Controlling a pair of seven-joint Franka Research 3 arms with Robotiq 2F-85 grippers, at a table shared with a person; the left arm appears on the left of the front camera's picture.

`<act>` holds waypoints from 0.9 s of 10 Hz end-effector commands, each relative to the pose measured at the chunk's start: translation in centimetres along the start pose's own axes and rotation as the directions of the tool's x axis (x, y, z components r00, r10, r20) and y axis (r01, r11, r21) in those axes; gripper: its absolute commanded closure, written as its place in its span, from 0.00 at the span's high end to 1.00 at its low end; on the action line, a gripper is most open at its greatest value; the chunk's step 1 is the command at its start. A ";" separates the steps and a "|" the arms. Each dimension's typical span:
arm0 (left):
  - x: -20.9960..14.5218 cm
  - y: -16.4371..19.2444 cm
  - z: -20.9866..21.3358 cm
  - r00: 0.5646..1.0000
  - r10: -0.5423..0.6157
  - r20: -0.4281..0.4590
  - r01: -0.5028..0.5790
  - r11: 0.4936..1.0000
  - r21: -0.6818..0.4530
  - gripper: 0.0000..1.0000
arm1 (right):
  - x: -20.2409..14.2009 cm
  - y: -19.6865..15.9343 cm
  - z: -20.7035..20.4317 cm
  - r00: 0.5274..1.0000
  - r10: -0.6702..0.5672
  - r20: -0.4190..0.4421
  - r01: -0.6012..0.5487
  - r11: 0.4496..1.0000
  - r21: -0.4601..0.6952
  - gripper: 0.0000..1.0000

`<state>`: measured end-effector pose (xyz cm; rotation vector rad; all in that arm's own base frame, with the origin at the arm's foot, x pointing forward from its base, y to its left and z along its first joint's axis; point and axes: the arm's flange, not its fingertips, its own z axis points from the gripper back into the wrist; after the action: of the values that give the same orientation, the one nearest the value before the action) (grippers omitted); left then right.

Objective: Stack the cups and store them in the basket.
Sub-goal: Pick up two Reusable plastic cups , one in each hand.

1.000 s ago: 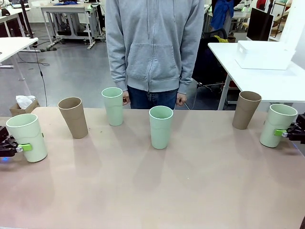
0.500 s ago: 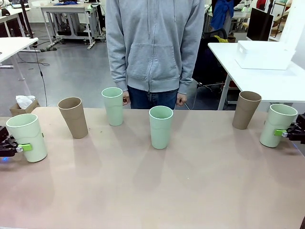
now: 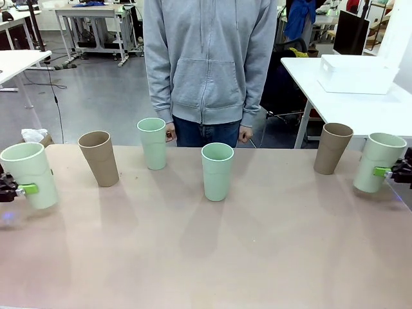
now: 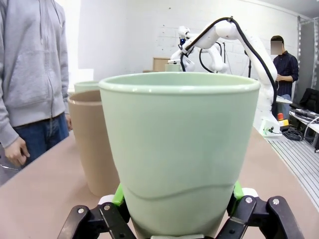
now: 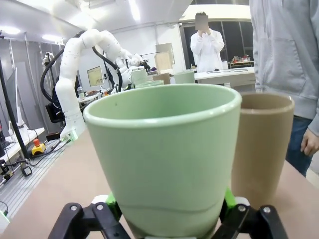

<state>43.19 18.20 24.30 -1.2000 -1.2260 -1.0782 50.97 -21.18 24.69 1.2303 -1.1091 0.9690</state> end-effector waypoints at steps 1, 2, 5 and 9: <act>3.0 -1.9 -1.2 0.999 -0.006 0.039 0.003 0.997 0.075 0.85 | 2.5 2.8 -2.2 0.999 -0.021 0.035 0.024 0.997 -0.072 0.86; 4.5 -2.8 -1.9 0.999 -0.014 0.053 0.010 0.996 0.085 0.85 | 3.2 4.5 -3.3 0.998 -0.009 0.055 0.016 0.993 -0.116 0.86; 8.1 -6.1 -6.0 0.998 -0.035 0.050 0.032 0.997 0.076 0.85 | 4.6 10.9 -7.6 0.993 0.050 0.110 -0.030 0.984 -0.175 0.86; 9.1 -8.2 -11.7 1.000 -0.017 0.021 0.016 0.998 0.067 0.85 | 2.1 15.5 -11.4 0.988 0.072 0.137 -0.047 0.983 -0.179 0.86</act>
<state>36.69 7.46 33.70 -1.1674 -1.2833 -1.0722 38.01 -9.06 29.97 1.1598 -1.2847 0.8330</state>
